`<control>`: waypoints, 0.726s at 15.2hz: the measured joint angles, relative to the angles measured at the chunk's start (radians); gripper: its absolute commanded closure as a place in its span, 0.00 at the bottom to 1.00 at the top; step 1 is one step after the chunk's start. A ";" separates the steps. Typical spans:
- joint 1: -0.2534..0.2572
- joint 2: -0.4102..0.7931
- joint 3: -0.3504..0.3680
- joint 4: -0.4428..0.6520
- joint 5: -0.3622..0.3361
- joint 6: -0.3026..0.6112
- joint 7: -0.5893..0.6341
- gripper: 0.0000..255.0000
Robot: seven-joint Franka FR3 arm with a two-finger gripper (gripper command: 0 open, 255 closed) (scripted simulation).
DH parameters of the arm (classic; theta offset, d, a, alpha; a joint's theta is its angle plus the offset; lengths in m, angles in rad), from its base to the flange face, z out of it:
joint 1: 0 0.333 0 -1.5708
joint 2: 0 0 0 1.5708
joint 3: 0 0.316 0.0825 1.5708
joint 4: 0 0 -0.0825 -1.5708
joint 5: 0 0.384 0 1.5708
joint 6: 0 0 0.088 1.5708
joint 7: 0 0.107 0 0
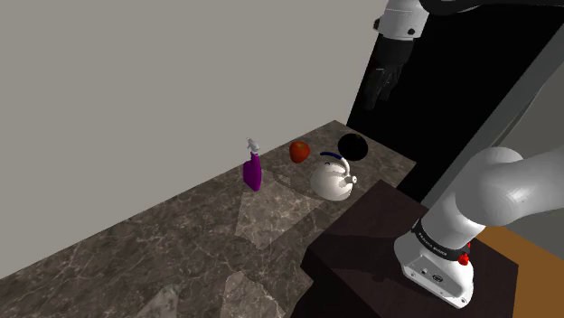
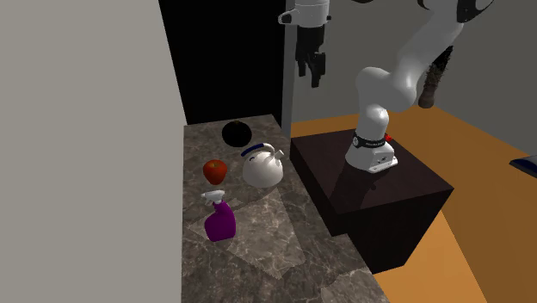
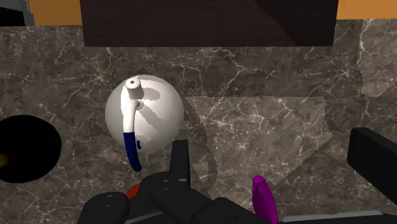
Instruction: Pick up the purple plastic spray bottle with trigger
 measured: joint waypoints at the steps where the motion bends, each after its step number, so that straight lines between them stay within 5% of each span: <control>1: 0.000 0.000 0.000 0.000 0.000 0.000 0.000 0.00; 11: 0.008 0.290 0.059 0.033 0.025 0.270 0.072 0.00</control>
